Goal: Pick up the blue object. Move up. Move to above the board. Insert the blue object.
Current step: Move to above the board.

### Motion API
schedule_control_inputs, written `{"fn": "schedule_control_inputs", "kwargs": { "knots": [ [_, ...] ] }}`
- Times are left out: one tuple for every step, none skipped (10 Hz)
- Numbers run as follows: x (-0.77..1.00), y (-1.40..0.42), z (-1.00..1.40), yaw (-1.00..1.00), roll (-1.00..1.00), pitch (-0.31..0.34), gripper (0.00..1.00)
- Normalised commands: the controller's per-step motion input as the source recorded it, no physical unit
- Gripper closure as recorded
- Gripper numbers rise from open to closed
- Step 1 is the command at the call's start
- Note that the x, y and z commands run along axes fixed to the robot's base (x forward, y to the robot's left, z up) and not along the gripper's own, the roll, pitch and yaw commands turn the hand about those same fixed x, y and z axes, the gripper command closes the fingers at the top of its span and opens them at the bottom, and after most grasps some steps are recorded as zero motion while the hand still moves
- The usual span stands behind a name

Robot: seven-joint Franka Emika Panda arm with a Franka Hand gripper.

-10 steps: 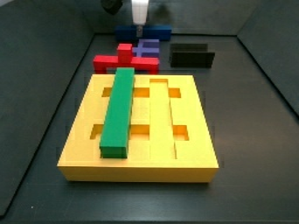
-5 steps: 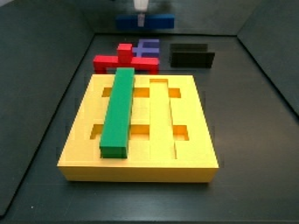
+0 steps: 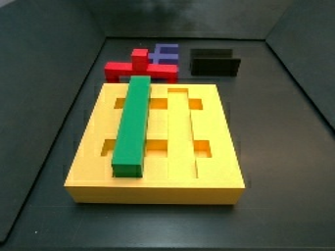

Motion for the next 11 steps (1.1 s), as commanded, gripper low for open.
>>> {"fn": "schedule_control_inputs", "kwargs": {
  "knots": [
    [0.01,0.01,1.40,0.00,-0.01,0.069,1.00],
    [0.01,0.01,1.40,0.00,-0.02,0.079,1.00],
    [0.01,-0.01,0.71,0.00,0.01,0.082,1.00],
    [0.02,0.00,0.46,0.00,0.00,0.076,1.00],
    [0.04,0.01,0.21,0.00,0.00,0.072,1.00],
    [0.02,0.01,0.17,0.00,0.00,0.078,1.00],
    [0.06,-1.40,0.13,1.00,0.00,0.032,1.00],
    [0.06,-1.40,0.12,1.00,0.00,0.031,1.00],
    [0.05,-1.40,0.12,1.00,0.01,0.022,1.00],
    [0.05,-1.40,0.12,1.00,0.01,0.021,1.00],
    [0.05,-1.40,0.12,1.00,0.01,0.024,1.00]
  ]
}}
